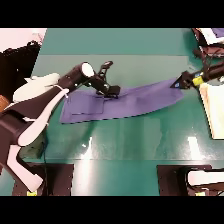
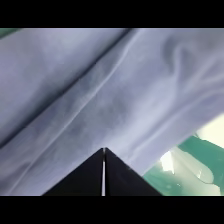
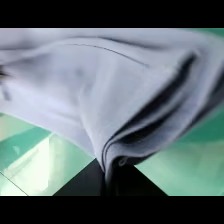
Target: Fold the shirts.
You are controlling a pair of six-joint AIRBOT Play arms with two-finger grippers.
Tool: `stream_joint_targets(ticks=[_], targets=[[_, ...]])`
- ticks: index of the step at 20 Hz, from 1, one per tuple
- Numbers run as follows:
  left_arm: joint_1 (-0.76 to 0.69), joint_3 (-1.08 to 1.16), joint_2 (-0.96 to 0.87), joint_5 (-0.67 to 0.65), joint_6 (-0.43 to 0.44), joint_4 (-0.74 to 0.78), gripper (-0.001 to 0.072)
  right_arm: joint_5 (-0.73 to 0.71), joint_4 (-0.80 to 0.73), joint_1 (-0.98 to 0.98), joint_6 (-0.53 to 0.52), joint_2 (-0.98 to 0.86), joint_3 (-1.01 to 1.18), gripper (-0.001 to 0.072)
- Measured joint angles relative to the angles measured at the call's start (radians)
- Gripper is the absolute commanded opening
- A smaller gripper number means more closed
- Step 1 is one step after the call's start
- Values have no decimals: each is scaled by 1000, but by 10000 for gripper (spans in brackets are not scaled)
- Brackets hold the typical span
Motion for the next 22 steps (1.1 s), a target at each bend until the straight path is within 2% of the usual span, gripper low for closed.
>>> stream_joint_targets(ticks=[7,15,18,22], targets=[[-59,95,-129,11,-37,-43,25,40,4,165,89,65,217,16],[-55,138,-150,-11,-28,-53,25,-30,4,352,106,72,327,17],[-11,198,-121,-63,-11,-2,25,-54,3,412,108,64,336,18],[122,286,-25,-171,0,135,25,-135,64,524,76,24,341,18]])
